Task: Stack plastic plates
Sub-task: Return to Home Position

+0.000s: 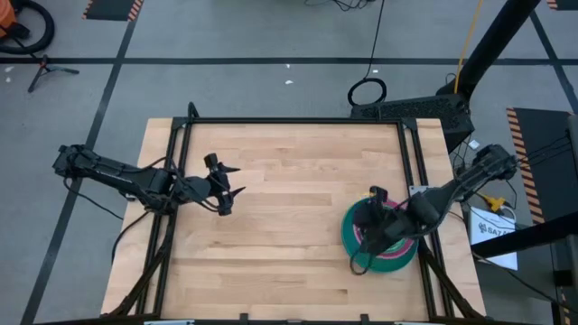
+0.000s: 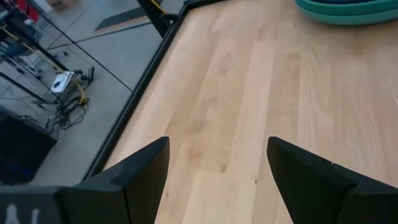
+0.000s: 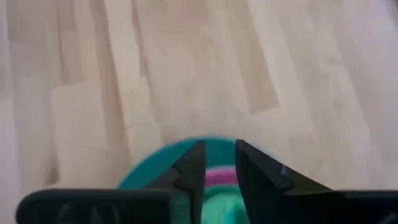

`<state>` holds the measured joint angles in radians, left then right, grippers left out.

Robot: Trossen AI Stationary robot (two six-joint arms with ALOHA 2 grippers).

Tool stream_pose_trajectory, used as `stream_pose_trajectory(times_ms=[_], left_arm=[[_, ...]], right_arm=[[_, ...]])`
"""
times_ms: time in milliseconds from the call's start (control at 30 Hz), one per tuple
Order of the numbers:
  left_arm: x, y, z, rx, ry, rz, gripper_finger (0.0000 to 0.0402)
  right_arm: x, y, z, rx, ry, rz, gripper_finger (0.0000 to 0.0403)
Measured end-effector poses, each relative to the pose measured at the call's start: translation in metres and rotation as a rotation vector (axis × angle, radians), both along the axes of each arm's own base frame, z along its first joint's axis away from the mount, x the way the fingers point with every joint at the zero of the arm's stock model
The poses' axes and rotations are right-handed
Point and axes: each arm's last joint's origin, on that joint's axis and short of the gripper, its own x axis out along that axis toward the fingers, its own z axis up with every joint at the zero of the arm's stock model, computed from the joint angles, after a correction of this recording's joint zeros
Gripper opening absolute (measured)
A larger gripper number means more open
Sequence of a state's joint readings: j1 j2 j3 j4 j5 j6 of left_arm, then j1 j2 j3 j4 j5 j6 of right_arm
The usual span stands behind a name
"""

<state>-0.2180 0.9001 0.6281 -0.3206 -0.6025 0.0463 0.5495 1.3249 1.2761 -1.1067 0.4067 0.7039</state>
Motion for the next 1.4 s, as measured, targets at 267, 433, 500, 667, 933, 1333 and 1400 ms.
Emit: stream_pose_trajectory(times_ms=[267, 433, 500, 667, 933, 1333, 1400], left_arm=[[-0.002, 0.000, -0.003, -0.032, 0.016, 0.024, 0.0276], [-0.007, -0.001, -0.009, -0.061, 0.023, 0.034, 0.0276], [-0.010, -0.002, -0.011, -0.076, -0.012, 0.023, 0.0276], [-0.028, -0.003, -0.017, -0.112, -0.098, -0.003, 0.0276], [-0.066, 0.006, -0.014, -0.170, -0.304, -0.024, 0.0276], [-0.101, 0.017, -0.031, -0.212, -0.516, -0.037, 0.0276], [-0.104, 0.018, -0.036, -0.222, -0.534, -0.035, 0.0276]], right_arm=[[-0.027, -0.042, -0.038, -0.025, -0.295, 0.099, 0.0054], [-0.042, -0.062, -0.051, -0.084, -0.500, 0.167, 0.0043], [-0.048, -0.069, -0.051, -0.112, -0.559, 0.183, 0.0040], [-0.066, -0.086, -0.045, -0.128, -0.646, 0.206, 0.0035], [-0.094, -0.099, -0.061, -0.132, -0.763, 0.202, 0.0034], [-0.116, -0.103, -0.101, -0.106, -0.968, 0.194, 0.0034], [-0.119, -0.104, -0.107, -0.108, -0.989, 0.193, 0.0034]])
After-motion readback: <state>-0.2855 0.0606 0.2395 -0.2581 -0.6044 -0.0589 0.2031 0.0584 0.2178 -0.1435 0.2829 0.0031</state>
